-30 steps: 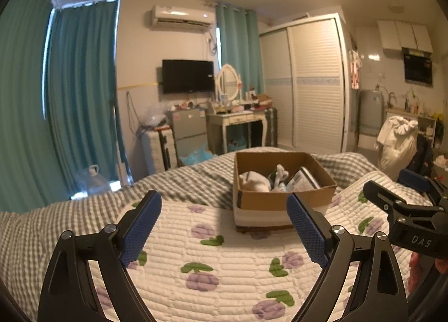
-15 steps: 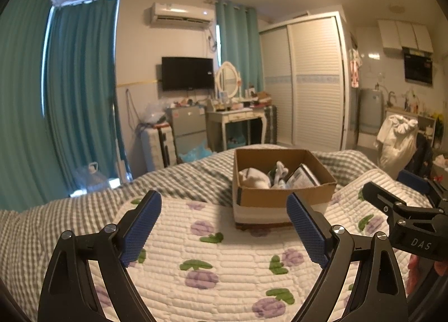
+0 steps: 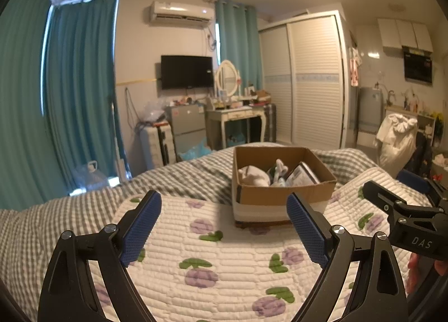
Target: Organize soft objects
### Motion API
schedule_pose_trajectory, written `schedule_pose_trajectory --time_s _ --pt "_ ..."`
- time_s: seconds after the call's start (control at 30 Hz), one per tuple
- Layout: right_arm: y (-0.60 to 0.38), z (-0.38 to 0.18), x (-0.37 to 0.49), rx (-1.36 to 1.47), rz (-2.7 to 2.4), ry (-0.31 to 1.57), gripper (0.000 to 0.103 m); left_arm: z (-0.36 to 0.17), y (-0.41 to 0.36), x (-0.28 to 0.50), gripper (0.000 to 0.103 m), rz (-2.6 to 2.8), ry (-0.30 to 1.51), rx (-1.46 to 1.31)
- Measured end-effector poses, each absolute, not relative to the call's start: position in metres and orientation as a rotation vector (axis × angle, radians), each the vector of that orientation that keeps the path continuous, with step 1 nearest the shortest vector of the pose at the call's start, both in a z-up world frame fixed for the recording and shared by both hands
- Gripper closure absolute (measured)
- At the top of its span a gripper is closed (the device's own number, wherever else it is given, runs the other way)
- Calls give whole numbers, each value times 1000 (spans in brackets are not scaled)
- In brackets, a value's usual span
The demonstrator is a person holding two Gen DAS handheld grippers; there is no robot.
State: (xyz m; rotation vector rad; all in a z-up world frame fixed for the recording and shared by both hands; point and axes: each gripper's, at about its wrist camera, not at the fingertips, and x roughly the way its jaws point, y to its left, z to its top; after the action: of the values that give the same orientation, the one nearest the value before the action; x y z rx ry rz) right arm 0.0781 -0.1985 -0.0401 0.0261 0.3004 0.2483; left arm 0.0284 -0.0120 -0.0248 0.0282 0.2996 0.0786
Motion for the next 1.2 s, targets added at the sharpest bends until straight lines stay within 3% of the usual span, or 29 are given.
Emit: schedule_pose_trajectory --time_s 1.2 --pt "-198 -40 75 29 245 305 0 -27 -11 29 11 77 300 32"
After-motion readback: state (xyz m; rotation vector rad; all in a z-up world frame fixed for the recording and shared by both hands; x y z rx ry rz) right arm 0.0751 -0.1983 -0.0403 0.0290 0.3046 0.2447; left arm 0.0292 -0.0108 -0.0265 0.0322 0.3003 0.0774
